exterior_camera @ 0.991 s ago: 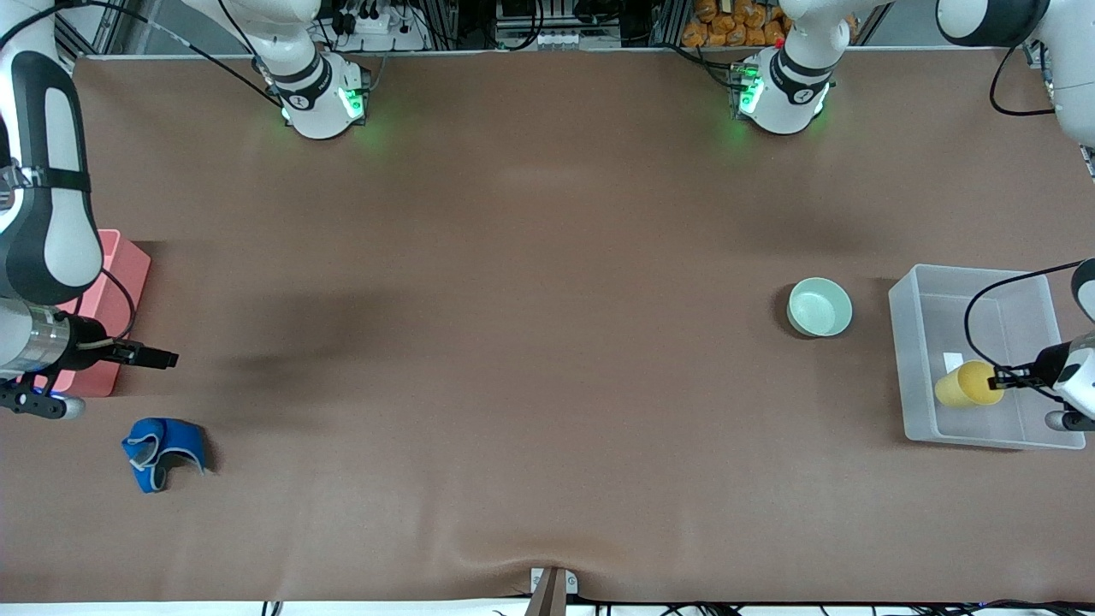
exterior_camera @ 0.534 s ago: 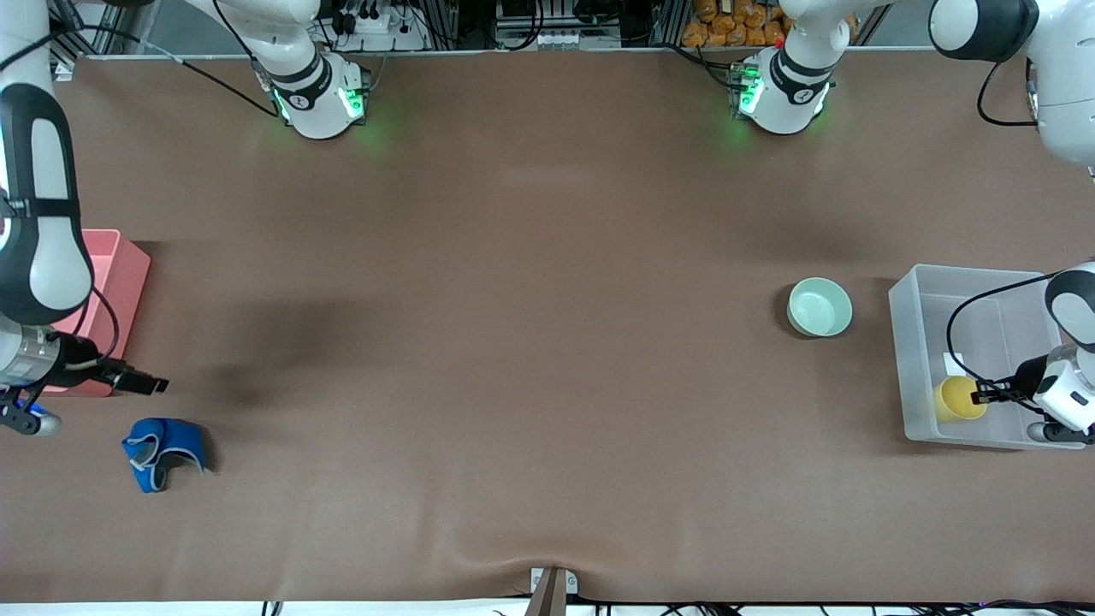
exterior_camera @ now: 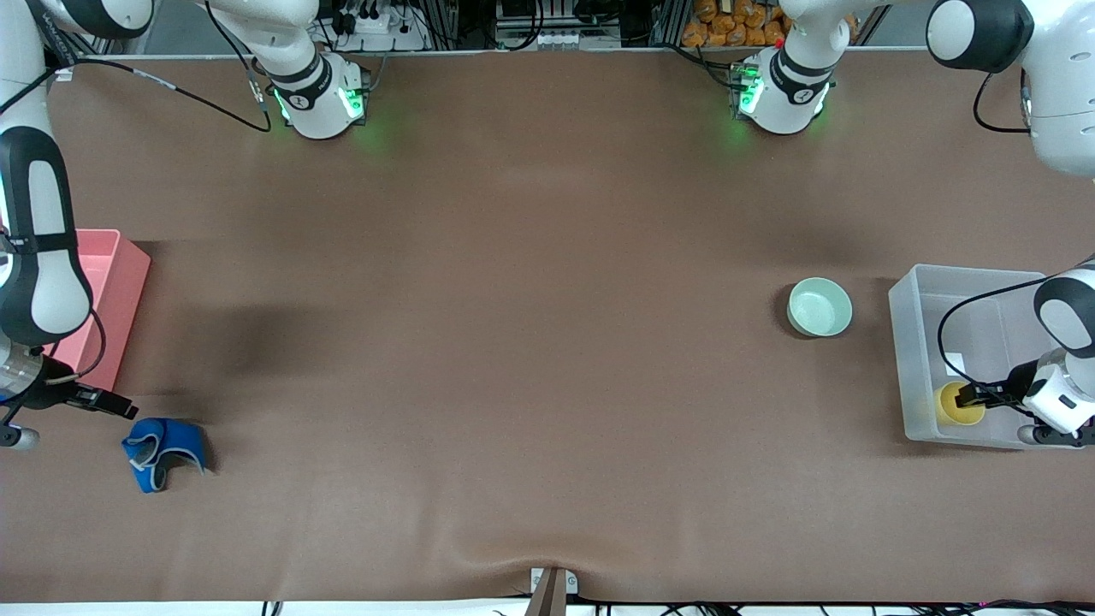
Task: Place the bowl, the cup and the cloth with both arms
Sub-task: 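Lower the cup into the clear tray while the right gripper reaches the cloth, then grasp the blue cloth with the right gripper while the left gripper reaches the bowl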
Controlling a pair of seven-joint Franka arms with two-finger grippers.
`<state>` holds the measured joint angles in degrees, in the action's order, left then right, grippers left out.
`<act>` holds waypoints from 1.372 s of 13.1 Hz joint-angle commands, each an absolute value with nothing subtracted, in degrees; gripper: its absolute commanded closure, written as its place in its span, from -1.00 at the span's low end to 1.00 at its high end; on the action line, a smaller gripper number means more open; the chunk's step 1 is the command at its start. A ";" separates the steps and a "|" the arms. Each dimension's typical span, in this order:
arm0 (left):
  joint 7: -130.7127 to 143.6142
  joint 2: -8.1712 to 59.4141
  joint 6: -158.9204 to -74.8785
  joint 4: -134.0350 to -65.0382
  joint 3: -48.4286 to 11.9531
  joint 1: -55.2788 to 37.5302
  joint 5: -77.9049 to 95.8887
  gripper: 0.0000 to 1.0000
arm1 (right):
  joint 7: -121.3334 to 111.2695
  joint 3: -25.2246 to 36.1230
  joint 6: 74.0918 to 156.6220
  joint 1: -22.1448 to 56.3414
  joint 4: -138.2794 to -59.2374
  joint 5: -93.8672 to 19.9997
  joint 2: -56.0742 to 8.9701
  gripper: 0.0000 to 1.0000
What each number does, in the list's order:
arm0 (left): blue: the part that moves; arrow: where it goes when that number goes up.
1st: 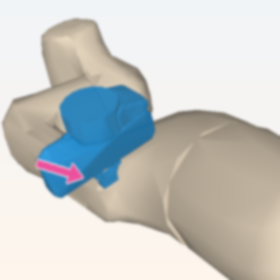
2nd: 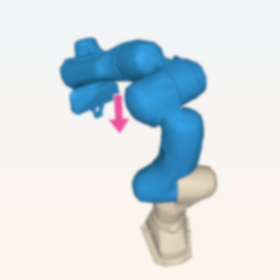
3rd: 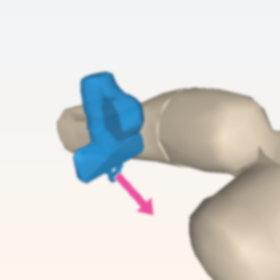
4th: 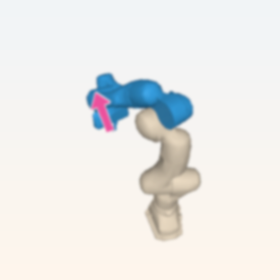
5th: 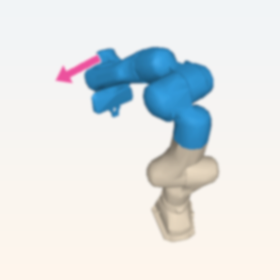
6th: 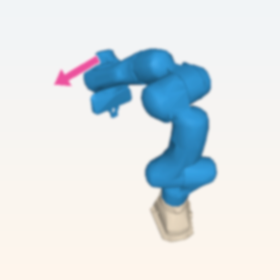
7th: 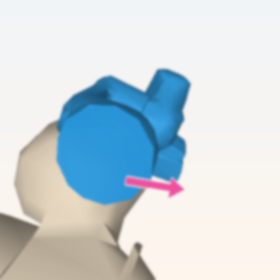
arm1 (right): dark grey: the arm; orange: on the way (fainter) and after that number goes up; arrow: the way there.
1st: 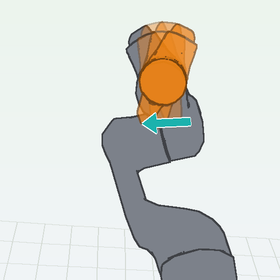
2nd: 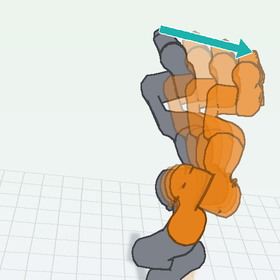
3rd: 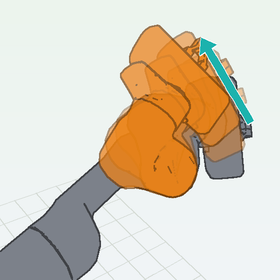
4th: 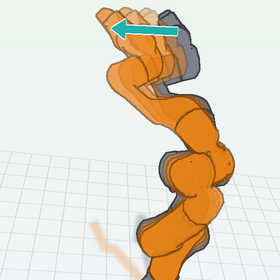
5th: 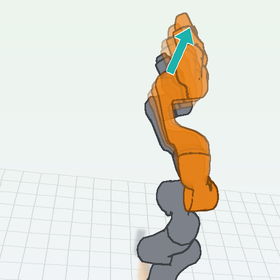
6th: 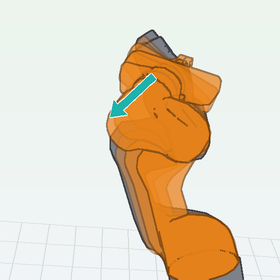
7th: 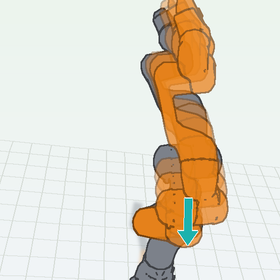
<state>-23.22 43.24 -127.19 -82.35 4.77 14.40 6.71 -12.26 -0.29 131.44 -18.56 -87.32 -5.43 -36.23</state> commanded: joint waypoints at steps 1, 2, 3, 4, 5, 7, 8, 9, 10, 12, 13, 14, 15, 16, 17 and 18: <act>-24.17 41.05 -126.48 -81.74 5.27 14.41 3.00 -1.00 | -19.23 -1.23 133.41 -19.25 -85.78 -5.80 -37.53 -1.00; -24.26 39.48 -123.86 -81.65 5.36 14.41 1.86 -1.00 | -20.55 -1.23 134.38 -18.99 -85.78 -5.80 -37.88 -1.00; -24.26 37.98 -120.36 -81.56 5.27 14.24 0.98 -1.00 | -21.09 -1.23 136.12 -18.55 -85.87 -5.80 -38.32 -1.00; -24.17 36.40 -117.89 -81.56 5.10 14.24 0.97 -1.00 | -21.01 -1.32 138.23 -18.20 -86.04 -5.89 -38.76 -1.00; -23.47 34.91 -116.82 -81.74 4.75 14.24 1.84 -1.00 | -21.01 -1.32 140.25 -17.85 -86.04 -5.89 -39.54 -1.00; -21.11 32.09 -112.00 -81.74 3.09 13.89 4.56 -1.00 | -21.01 -1.32 143.77 -17.49 -86.13 -5.89 -40.86 -1.00; -18.05 30.95 -110.58 -81.91 2.90 13.02 4.83 -1.00 | -20.92 -1.32 145.18 -17.32 -86.13 -5.89 -41.39 -1.00; -13.93 29.98 -108.83 -82.26 2.90 11.09 4.83 -1.00 | -20.40 -1.32 145.89 -16.88 -86.13 -5.98 -42.27 -1.00; -10.23 29.27 -106.29 -82.96 2.90 9.33 4.83 -1.00 | -20.30 -1.41 147.64 -16.70 -86.13 -5.98 -43.23 -1.00; -6.51 27.78 -105.99 -86.03 2.55 7.39 4.83 -1.00 | -20.30 -1.41 150.02 -16.44 -86.31 -5.98 -44.82 -1.00; -6.07 27.08 -106.95 -87.87 1.85 7.30 4.83 -1.00 | -20.30 -1.41 150.03 -16.35 -86.31 -5.98 -45.00 -1.00; -4.93 25.85 -109.23 -90.67 1.06 7.29 4.83 -1.00 | -20.30 -1.41 149.94 -16.26 -86.40 -5.98 -45.17 -1.00; -3.09 24.53 -112.21 -94.44 0.36 7.21 4.66 -1.00 | -20.30 -1.41 150.03 -16.09 -87.09 -5.98 -45.18 -1.00; -1.34 22.87 -116.85 -99.09 -0.61 6.95 4.31 -1.00 | -20.30 -1.41 150.03 -16.08 -87.62 -5.98 -45.18 -1.00; -0.19 21.29 -120.90 -103.93 -0.88 6.42 4.13 -1.00 | -20.30 -1.41 150.03 -16.08 -87.89 -5.98 -45.18 -1.00; 0.09 19.79 -124.94 -108.15 -0.88 6.16 4.04 -1.00 | -20.30 -1.41 149.94 -16.17 -88.15 -5.98 -45.18 -1.00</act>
